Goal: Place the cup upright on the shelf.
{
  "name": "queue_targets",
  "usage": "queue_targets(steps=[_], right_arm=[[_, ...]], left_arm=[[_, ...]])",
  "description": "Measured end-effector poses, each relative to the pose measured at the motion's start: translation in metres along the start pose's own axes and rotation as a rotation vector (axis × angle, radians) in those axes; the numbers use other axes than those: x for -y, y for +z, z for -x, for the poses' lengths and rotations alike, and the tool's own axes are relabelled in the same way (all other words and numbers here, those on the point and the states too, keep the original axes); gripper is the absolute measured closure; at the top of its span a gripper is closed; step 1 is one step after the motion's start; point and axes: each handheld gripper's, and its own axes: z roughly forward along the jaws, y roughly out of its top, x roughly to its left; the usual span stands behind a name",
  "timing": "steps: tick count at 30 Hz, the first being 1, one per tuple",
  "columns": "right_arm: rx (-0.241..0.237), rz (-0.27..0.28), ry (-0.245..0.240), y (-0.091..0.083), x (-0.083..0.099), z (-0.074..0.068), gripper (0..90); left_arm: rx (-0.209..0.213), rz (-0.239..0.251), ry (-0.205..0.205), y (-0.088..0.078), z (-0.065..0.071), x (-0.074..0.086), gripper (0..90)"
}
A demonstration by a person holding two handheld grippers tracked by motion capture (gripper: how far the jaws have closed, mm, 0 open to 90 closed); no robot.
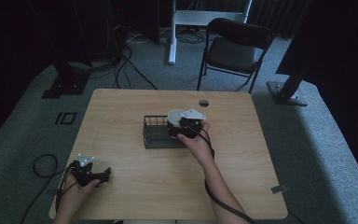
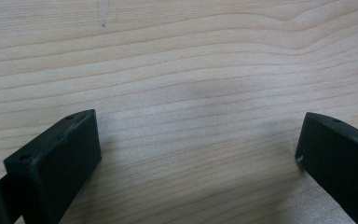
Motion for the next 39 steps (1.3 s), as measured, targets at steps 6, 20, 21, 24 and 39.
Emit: queue_targets(steps=[6, 20, 21, 24, 39], right_arm=[[-0.016, 0.003, -0.015, 0.0, -0.001, 0.001, 14.1], [-0.037, 0.028, -0.016, -0.021, -0.003, 0.006, 11.7], [-0.038, 0.03, -0.013, -0.023, -0.002, 0.006, 11.7], [-0.042, 0.03, -0.013, -0.029, 0.0, 0.009, 11.7], [-0.01, 0.031, -0.034, -0.054, 0.023, 0.026, 11.7]], left_arm=[[0.0, 0.0, 0.001, 0.0, 0.0, 0.0, 0.3], [0.0, 0.0, 0.001, 0.0, 0.0, 0.0, 0.3], [0.0, 0.0, 0.0, 0.0, 0.0, 0.0, 0.3], [-0.001, 0.0, 0.001, 0.0, 0.0, 0.0, 0.3], [-0.001, 0.0, 0.002, 0.0, 0.0, 0.0, 0.3]])
